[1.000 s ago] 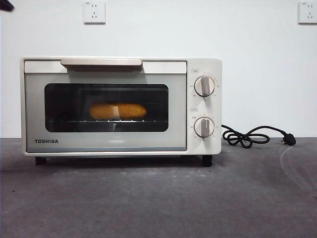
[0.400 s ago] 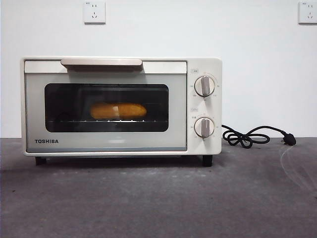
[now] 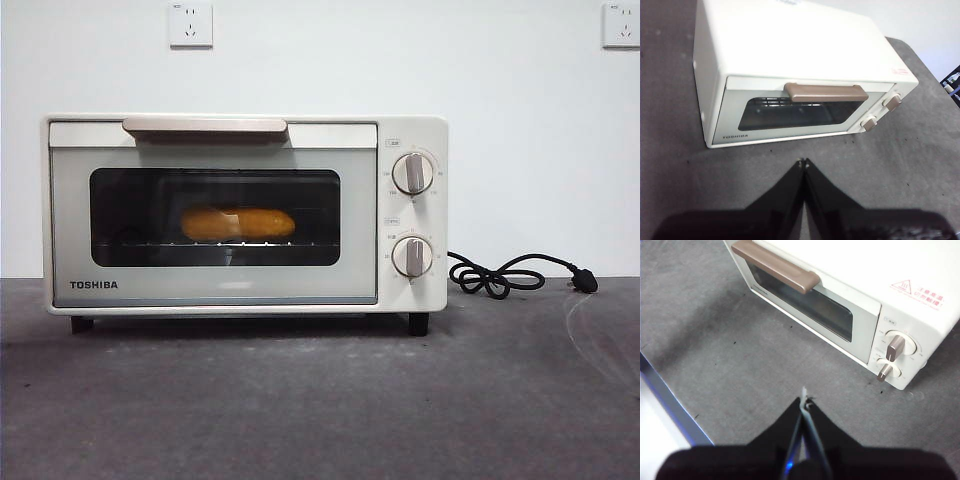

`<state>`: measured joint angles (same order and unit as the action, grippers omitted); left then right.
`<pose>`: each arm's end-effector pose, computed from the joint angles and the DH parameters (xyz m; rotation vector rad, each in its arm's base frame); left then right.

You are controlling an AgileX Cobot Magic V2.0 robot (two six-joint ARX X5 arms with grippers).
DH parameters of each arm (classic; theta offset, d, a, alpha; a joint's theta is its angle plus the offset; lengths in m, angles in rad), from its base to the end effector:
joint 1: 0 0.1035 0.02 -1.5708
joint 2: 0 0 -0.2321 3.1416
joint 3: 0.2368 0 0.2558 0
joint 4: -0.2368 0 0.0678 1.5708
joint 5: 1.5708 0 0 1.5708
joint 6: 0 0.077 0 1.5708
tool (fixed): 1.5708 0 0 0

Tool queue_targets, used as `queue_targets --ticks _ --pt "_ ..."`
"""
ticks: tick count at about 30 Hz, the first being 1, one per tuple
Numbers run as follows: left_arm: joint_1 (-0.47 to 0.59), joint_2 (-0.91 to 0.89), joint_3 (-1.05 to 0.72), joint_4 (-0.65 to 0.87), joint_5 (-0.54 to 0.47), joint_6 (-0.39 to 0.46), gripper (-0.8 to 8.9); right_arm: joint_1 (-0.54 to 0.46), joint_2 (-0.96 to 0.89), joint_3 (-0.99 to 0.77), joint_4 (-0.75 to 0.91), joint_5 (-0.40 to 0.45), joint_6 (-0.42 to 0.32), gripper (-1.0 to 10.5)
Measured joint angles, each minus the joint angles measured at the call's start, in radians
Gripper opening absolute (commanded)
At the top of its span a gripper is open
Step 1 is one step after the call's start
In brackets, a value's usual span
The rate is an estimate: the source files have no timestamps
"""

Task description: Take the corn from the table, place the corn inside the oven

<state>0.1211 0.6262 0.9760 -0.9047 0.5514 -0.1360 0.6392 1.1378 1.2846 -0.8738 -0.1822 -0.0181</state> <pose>0.1621 -0.0209 0.3108 -0.3153 0.5566 -0.3834 0.2060 0.1705 0.3145 -0.1856 0.7207 0.7908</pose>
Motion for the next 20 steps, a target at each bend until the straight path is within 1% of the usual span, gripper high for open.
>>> queue_targets --ticks 8,11,15,20 --pt "-0.006 0.105 0.000 0.002 -0.001 -0.007 -0.04 0.000 0.000 0.000 0.000 0.055 0.002 0.0" --pt "-0.034 0.133 -0.002 0.005 -0.035 -0.007 -0.04 0.000 0.000 0.000 0.000 0.065 0.003 0.0" --pt "-0.074 0.089 -0.002 0.008 -0.103 -0.007 -0.04 0.000 0.001 0.000 0.000 0.079 0.003 0.0" --pt "-0.161 -0.002 -0.002 0.008 -0.115 -0.005 -0.04 0.000 0.001 0.000 0.000 0.081 0.004 0.0"
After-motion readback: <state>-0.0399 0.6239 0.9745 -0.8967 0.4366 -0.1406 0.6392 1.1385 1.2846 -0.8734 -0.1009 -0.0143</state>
